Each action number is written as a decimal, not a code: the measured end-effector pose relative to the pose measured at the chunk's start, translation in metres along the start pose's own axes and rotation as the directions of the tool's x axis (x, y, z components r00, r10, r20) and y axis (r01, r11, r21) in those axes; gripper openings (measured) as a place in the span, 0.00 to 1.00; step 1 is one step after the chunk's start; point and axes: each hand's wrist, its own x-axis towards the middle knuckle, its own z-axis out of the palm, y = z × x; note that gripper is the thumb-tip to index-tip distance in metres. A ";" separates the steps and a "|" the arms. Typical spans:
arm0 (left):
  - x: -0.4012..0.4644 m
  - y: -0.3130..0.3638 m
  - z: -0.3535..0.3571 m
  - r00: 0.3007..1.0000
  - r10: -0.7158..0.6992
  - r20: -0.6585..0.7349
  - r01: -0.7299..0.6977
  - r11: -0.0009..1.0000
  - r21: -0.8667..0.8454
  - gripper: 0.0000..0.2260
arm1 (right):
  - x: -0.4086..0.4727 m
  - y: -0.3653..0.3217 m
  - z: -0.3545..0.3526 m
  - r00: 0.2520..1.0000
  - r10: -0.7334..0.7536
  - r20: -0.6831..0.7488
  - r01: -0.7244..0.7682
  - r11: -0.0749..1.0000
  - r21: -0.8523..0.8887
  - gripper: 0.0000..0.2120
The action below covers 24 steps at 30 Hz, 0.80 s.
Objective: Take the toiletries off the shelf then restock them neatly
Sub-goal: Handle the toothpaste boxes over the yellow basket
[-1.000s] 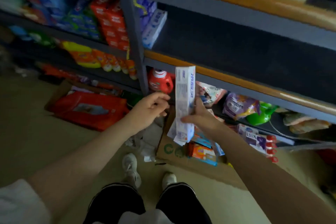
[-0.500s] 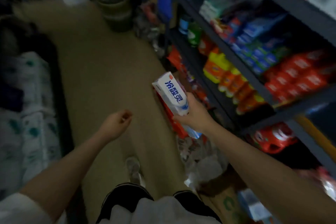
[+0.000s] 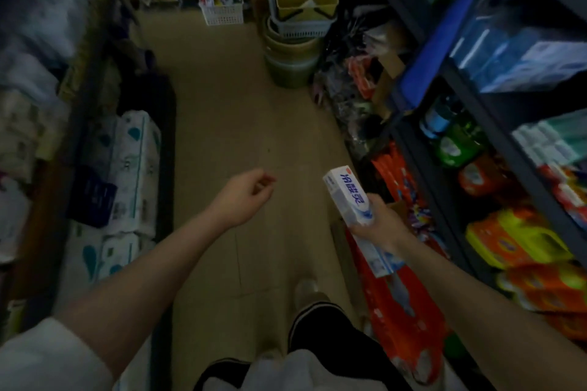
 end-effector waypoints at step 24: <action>0.546 -0.168 -0.262 0.980 -0.198 -0.034 0.200 0.940 0.276 0.13 | 0.576 -0.332 -0.092 0.984 -0.177 -0.027 0.176 0.984 -0.041 0.24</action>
